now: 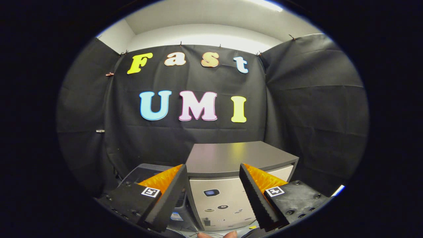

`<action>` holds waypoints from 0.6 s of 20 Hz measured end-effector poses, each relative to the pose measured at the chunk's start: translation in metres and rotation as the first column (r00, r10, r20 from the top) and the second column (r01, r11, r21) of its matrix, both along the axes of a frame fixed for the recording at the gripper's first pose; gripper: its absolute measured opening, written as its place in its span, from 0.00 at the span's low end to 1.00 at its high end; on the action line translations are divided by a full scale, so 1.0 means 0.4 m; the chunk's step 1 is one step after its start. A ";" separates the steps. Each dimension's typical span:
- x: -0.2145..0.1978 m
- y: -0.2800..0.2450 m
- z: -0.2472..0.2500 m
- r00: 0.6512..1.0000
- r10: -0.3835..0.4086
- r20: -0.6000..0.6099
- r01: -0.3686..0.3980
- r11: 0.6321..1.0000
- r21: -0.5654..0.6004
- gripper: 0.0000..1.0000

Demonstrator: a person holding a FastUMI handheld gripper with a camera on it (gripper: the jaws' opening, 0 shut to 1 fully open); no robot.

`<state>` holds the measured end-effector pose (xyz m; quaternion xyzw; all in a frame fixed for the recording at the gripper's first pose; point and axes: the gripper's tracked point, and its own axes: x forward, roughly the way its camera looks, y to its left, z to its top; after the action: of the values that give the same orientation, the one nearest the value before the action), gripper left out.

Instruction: Put the clothes into the washing machine and then close the washing machine lid.

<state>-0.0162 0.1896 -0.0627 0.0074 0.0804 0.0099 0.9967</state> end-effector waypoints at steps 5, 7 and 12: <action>0.019 -0.026 -0.009 0.999 -0.034 -0.008 0.034 0.999 0.011 1.00; 0.022 -0.033 -0.004 0.999 -0.049 -0.004 0.049 0.999 0.005 1.00; 0.019 -0.011 0.018 0.999 -0.050 0.013 0.050 0.999 -0.001 1.00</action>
<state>-0.0088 0.1853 -0.0556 0.0087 0.0735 -0.0151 0.9971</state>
